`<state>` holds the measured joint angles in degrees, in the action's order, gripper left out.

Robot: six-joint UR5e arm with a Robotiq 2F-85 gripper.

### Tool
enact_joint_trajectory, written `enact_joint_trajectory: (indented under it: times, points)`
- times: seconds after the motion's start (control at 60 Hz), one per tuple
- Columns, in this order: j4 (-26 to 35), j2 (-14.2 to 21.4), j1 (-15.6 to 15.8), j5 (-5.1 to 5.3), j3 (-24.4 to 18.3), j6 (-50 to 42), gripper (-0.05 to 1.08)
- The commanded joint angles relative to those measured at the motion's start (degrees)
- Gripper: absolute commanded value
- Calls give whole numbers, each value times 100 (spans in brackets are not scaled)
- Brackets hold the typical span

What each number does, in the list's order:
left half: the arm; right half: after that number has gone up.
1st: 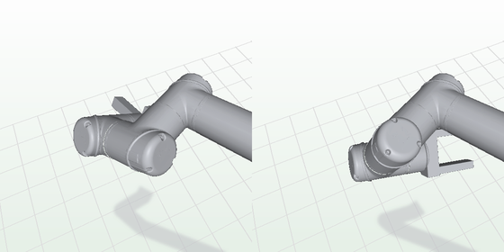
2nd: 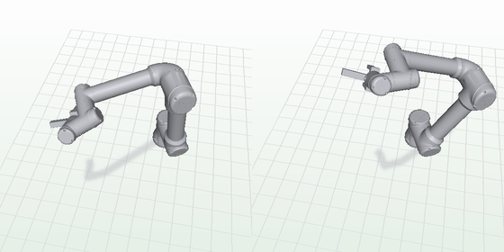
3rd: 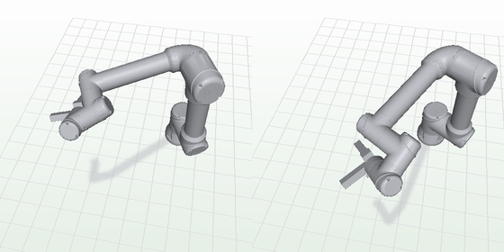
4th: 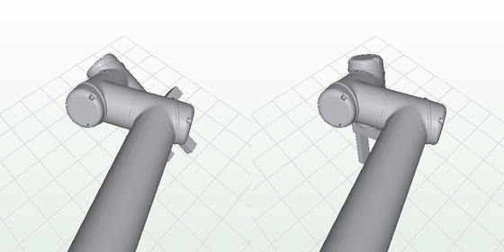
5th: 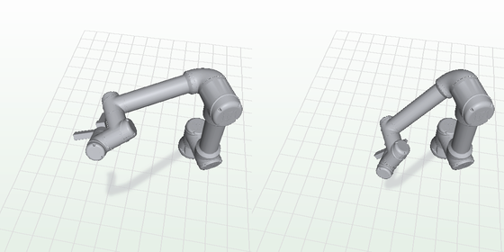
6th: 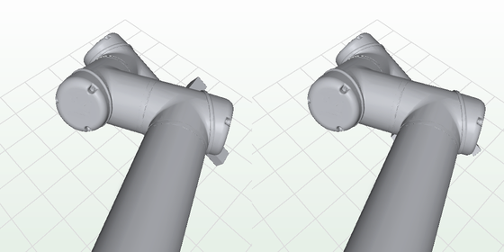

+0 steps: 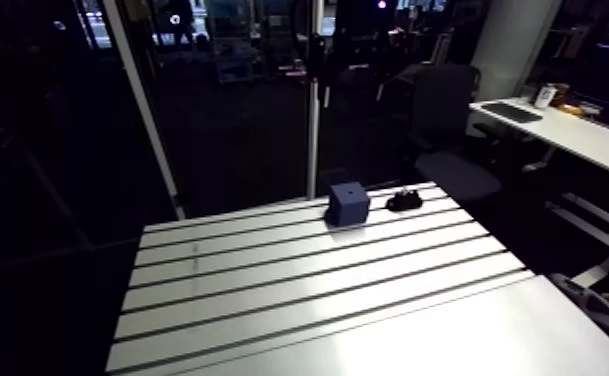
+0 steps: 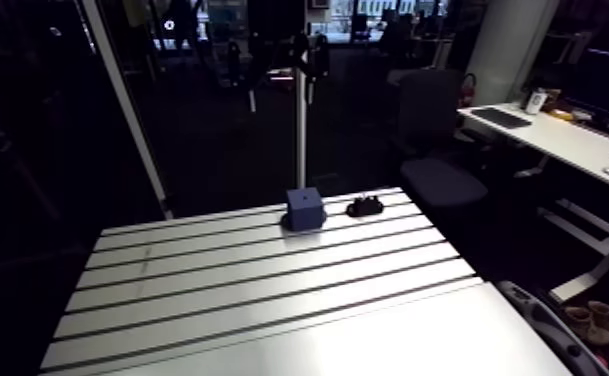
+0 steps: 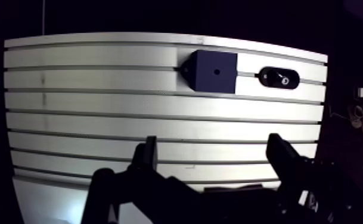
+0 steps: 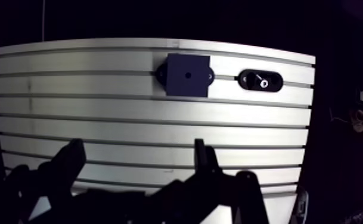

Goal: Pick up the M10 bolt and insert it into the hole until fully seated.

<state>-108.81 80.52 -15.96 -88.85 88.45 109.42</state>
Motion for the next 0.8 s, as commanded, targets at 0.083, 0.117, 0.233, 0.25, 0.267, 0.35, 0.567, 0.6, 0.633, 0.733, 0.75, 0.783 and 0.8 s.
enact_joint_trajectory:
  times: [0.083,0.117,0.233,0.25,0.267,0.35,0.567,0.6,0.633,0.733,0.75,0.783,0.8]
  points:
    - [-409,-263,-320,31,194,264,0]
    - [-491,-306,-372,31,194,305,0]
    - [-856,-508,-509,56,178,518,0]
    - [-879,-552,-550,42,162,537,0]
    - [-879,-552,-550,42,162,537,0]
    - [-900,-726,-656,40,101,573,0]
    - [-869,-1037,-799,67,-72,752,1]
    - [-859,-1088,-825,66,-115,752,1]
    - [-842,-1147,-844,66,-151,752,1]
    - [-831,-1300,-865,40,-282,752,2]
    - [-831,-1300,-865,40,-282,752,2]
    - [-815,-1355,-913,23,-361,752,4]
    - [-815,-1355,-913,23,-361,752,4]
